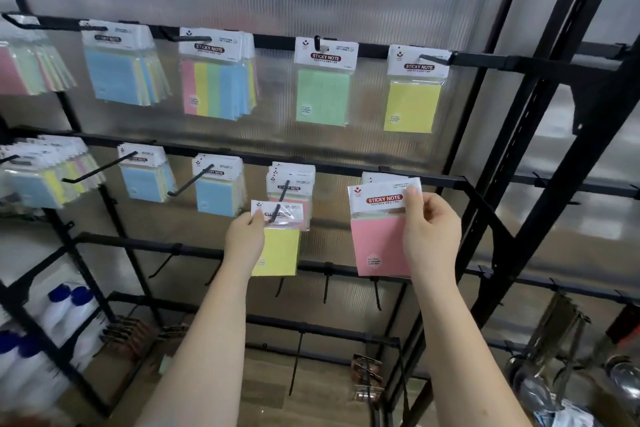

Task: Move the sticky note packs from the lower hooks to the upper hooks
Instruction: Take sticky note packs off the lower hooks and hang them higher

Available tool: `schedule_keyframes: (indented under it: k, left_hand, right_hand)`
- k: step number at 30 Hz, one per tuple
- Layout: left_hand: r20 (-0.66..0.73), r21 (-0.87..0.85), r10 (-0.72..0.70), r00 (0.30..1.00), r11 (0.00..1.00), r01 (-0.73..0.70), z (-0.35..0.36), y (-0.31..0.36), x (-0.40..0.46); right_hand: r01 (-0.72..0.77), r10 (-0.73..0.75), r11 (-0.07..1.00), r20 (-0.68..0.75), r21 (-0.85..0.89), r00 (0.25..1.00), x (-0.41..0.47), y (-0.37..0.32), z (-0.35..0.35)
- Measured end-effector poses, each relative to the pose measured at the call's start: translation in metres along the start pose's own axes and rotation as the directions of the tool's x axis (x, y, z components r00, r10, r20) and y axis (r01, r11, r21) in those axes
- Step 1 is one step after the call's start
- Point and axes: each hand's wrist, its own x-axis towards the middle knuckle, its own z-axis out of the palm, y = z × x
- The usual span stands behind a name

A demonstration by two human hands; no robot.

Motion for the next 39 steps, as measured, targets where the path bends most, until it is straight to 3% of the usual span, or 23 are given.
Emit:
schedule_keyframes:
  k: [8,13,26,30,39]
  left_hand:
    - [-0.005,0.128,-0.011,1.000,0.992,0.012,-0.036,0.018,-0.026]
    - [-0.040,0.105,-0.039,0.998,0.994,0.043,-0.070,0.012,-0.021]
    - [-0.221,0.209,0.030,0.975,0.978,0.017,-0.246,-0.022,0.037]
    - [-0.246,0.277,0.047,0.968,0.961,0.024,-0.296,-0.033,0.052]
    - [-0.338,0.243,0.051,0.940,0.969,0.035,-0.368,-0.051,0.062]
  right_hand:
    - [-0.007,0.006,1.000,0.064,0.020,0.998,-0.004,-0.012,0.006]
    - [-0.027,0.021,0.998,0.115,0.052,0.993,-0.024,-0.022,0.030]
    - [-0.034,0.033,0.990,0.013,0.139,0.999,-0.108,-0.075,0.180]
    - [-0.067,0.057,0.984,0.064,0.163,0.996,-0.134,-0.089,0.218]
    - [-0.077,0.048,0.984,0.180,0.158,0.982,-0.167,-0.117,0.283]
